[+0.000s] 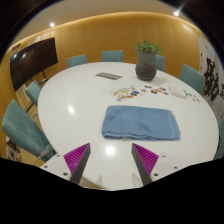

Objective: Fold towel

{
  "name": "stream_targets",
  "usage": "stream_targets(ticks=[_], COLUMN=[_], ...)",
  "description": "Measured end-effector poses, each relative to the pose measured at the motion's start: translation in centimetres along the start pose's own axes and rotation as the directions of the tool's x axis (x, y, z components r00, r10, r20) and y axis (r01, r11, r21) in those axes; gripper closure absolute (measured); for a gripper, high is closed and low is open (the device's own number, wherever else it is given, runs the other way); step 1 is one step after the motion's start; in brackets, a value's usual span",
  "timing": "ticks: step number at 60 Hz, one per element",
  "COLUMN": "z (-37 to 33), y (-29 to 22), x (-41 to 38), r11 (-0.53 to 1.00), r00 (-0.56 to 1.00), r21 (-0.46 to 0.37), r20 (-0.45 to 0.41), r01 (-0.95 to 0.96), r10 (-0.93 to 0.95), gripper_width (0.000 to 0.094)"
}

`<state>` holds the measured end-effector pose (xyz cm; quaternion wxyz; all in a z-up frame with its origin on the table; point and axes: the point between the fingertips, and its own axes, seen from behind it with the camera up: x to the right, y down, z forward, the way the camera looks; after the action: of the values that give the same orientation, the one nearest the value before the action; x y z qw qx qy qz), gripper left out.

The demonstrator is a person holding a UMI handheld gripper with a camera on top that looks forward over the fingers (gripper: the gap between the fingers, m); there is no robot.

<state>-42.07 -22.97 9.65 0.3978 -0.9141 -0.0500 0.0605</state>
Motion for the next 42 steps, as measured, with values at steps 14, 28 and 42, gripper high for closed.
stream_targets(ticks=[14,28,42], z=[14.9,21.5,21.3], y=[-5.1,-5.9,-6.5], x=[-2.1,-0.2,-0.6], r11=[1.000,0.994,0.987], r00=[0.993,0.972,0.974], r21=[0.016,-0.034,-0.031], r20=[-0.116,-0.209,-0.158], r01=[0.019,0.102,0.159], r10=[-0.017,-0.106,-0.162], gripper_width=[0.0063,0.0596,0.0872])
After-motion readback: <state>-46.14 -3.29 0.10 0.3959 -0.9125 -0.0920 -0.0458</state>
